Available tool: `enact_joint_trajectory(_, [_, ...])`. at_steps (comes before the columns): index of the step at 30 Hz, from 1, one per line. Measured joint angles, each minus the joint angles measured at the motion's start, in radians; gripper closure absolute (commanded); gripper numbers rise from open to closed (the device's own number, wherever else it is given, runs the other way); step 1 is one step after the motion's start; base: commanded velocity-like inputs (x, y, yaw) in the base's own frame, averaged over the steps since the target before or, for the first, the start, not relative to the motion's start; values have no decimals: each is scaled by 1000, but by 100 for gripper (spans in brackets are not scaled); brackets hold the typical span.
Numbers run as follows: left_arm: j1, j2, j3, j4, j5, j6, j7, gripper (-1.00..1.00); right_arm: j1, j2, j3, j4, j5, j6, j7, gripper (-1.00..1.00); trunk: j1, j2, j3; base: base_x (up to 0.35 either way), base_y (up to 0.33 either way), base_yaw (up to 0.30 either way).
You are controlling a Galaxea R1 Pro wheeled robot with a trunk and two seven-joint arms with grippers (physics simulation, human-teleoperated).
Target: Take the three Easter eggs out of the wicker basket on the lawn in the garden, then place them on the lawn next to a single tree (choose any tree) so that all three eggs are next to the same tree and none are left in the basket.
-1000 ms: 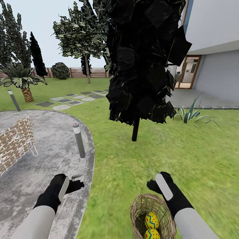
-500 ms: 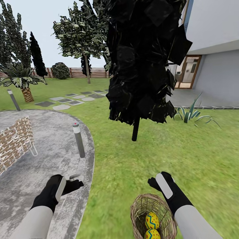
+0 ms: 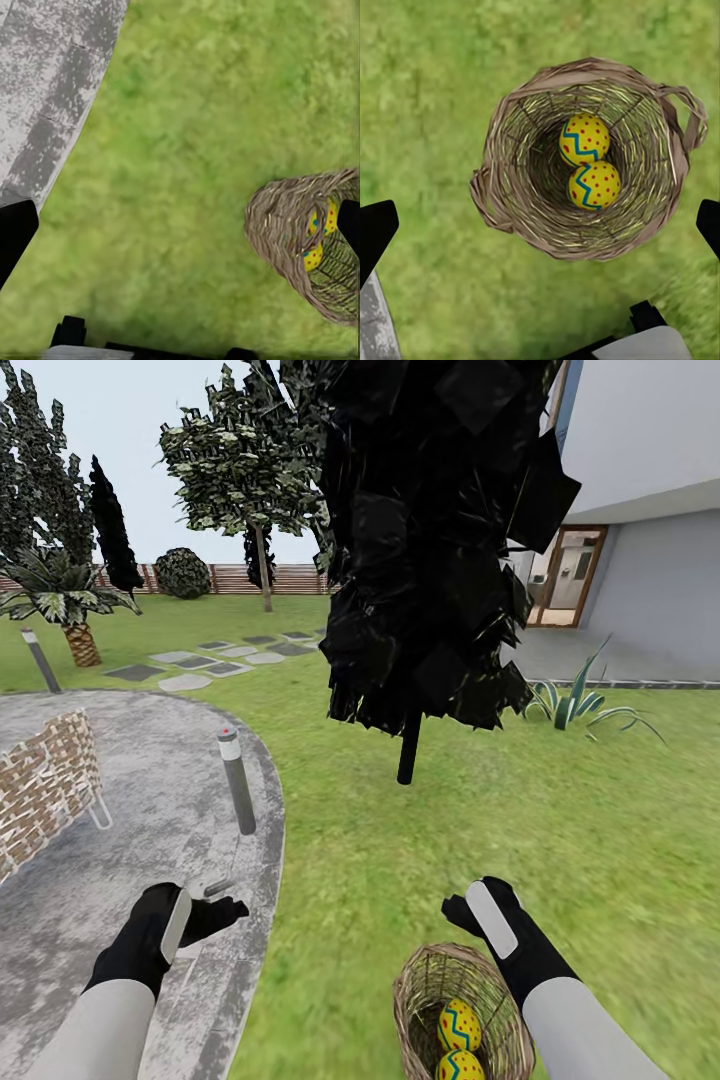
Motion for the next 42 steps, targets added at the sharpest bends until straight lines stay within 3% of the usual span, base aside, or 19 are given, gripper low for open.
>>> enact_joint_trajectory(9, [0, 1, 8, -25, -1, 44, -78, -100, 0, -2, 0, 0, -1, 3, 0, -100, 35, -63, -28, 0, 0, 0])
enact_joint_trajectory(35, [0, 2, 23, -29, 0, 67, -92, -100, 0, 2, 0, 0, -2, 7, 0, -100, 134, -245, -110, 0, 0, 0])
enact_joint_trajectory(42, [0, 4, 77, -29, -2, 67, -222, -100, 0, 2, 0, 0, -3, 15, 1, -100, 161, -294, -132, 0, 0, 0])
